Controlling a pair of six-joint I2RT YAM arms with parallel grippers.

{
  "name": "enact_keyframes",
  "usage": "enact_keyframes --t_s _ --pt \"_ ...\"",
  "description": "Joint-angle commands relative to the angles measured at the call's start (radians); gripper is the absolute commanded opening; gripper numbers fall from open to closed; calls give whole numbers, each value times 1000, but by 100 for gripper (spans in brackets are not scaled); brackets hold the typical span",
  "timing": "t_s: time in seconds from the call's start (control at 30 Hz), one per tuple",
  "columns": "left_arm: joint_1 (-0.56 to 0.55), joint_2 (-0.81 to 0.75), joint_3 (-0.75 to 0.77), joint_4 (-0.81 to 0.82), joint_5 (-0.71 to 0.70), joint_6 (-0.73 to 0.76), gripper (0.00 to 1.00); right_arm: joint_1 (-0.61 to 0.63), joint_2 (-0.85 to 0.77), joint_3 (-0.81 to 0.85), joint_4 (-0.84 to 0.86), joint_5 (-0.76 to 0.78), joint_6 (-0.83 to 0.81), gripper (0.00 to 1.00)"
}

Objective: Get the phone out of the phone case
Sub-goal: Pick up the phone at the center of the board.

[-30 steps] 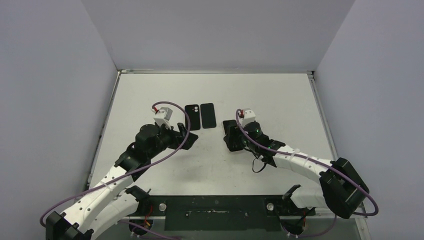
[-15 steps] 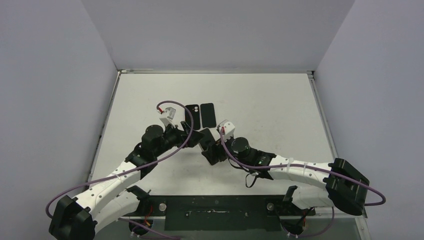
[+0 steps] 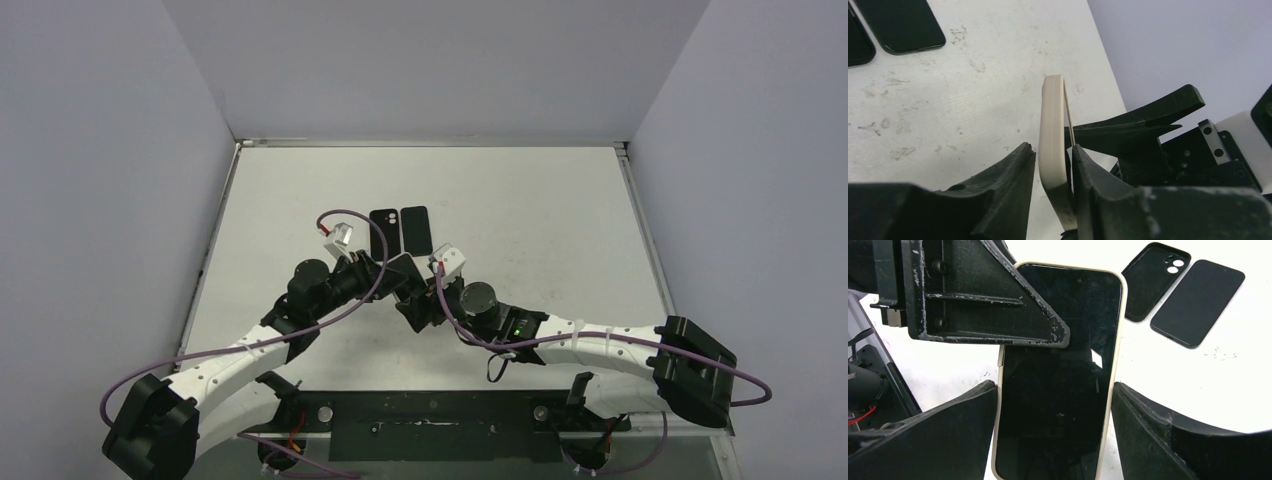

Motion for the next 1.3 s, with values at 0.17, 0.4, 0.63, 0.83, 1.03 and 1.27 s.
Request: enact_keyframes --t_s 0.17,0.4,0.63,0.83,1.03,1.27 --pt "13 38 8 246 65 -79 0 -7 -33 16 190 28 -33 35" --pt "107 -9 -12 307 41 -172 0 -108 -123 -86 324 -73 74 95" --pt "165 -30 -6 372 17 -289 0 -185 -185 -160 413 -142 189 100" --pt "168 -26 -22 439 -30 -400 0 -196 -217 -216 482 -121 249 100" --pt "168 -30 -43 489 -77 -463 0 -196 -181 -249 617 -164 327 98" --pt "155 -21 -72 568 -106 -556 0 -197 -57 -231 763 -247 408 79"
